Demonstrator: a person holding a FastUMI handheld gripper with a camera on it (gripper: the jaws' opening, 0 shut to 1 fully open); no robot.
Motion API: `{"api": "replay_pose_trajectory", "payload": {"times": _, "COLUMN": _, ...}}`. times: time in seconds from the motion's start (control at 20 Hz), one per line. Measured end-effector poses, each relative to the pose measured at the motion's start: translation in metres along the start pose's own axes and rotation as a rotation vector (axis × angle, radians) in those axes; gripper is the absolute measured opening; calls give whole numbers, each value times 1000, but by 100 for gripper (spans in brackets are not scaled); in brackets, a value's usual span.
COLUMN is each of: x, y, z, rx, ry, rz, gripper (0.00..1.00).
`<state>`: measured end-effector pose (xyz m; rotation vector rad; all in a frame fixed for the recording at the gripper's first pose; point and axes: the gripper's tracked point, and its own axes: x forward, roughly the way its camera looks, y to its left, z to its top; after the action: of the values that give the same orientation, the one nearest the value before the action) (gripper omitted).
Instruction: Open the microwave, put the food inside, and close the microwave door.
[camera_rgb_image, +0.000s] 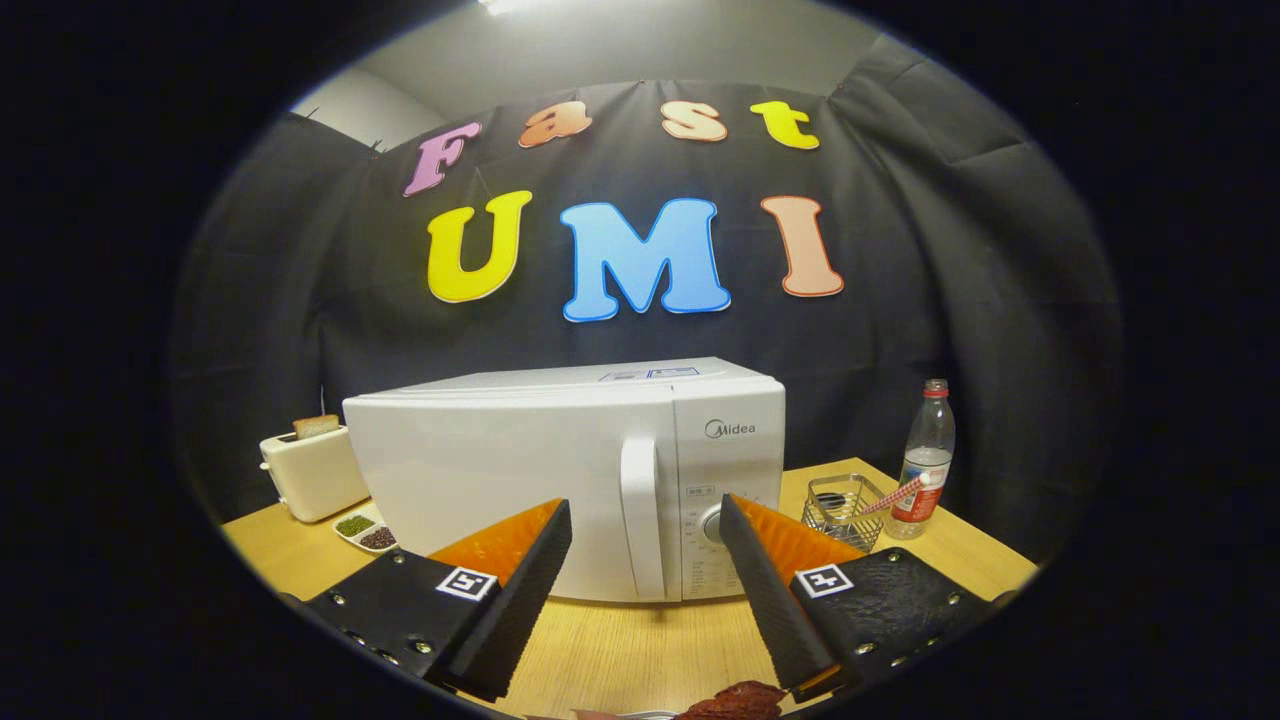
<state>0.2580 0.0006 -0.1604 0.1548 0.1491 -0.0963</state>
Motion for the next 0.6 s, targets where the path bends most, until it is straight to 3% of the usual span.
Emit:
{"api": "replay_pose_trajectory", "payload": {"times": 0.35, "x": 39, "y": -6, "z": -13, "rx": -19, "ry": -26, "rz": -22, "gripper": 91}}
{"api": "replay_pose_trajectory", "payload": {"times": 0.4, "x": 47, "y": -6, "z": -16, "rx": -25, "ry": -20, "rz": -27, "gripper": 88}}
{"api": "replay_pose_trajectory", "payload": {"times": 0.45, "x": 49, "y": -4, "z": -21, "rx": -25, "ry": -16, "rz": -21, "gripper": 70}}
{"api": "replay_pose_trajectory", "payload": {"times": 0.55, "x": 57, "y": -9, "z": -26, "rx": -37, "ry": 0, "rz": -38, "gripper": 68}}
{"api": "replay_pose_trajectory", "payload": {"times": 0.6, "x": 64, "y": -9, "z": -30, "rx": -28, "ry": 14, "rz": -40, "gripper": 56}}
